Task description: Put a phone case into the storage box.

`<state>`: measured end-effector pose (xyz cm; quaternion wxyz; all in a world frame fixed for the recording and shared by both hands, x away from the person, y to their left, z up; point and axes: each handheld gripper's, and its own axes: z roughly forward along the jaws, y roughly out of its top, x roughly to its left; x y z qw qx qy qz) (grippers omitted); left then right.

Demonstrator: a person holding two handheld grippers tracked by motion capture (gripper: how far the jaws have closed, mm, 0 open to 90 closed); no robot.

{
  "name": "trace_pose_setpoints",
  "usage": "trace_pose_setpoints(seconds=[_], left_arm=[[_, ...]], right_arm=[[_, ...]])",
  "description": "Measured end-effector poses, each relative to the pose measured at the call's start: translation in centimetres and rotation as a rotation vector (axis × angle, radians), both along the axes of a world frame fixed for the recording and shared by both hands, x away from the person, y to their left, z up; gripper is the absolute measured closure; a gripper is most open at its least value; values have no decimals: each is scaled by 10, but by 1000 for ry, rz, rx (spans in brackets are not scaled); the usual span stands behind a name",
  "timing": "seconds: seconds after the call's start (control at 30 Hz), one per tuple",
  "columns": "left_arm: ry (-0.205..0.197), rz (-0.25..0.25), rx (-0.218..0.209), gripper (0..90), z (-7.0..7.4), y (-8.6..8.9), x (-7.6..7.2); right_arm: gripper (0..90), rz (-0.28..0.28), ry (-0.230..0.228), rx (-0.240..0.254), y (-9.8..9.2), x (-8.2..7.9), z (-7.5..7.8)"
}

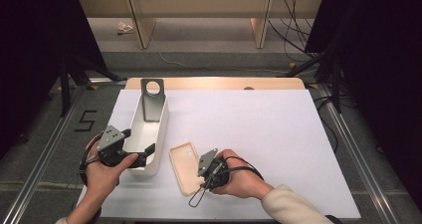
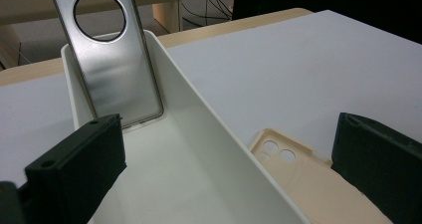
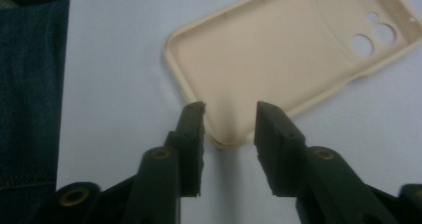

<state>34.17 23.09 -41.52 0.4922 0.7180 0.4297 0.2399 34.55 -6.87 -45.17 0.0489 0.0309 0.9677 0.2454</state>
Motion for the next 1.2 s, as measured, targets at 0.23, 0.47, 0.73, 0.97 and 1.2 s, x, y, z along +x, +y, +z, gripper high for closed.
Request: trace_pose_setpoints(seconds=[0.23, 0.47, 0.73, 0.97, 1.2], left_arm=[[1, -1, 0, 0, 0, 0, 0], [0, -1, -1, 0, 0, 0, 0], [-1, 3, -2, 0, 0, 1, 0], [-3, 3, -3, 0, 0, 1, 0], [-4, 4, -3, 0, 1, 1, 0]], right_arm=[[477, 105, -12, -65, 15, -2, -1], [390, 106, -12, -67, 21, -1, -1], [342, 117, -16, -90, 24, 1, -2], [307, 119, -24, -88, 26, 2, -1], [307, 130, -23, -101, 29, 2, -2]])
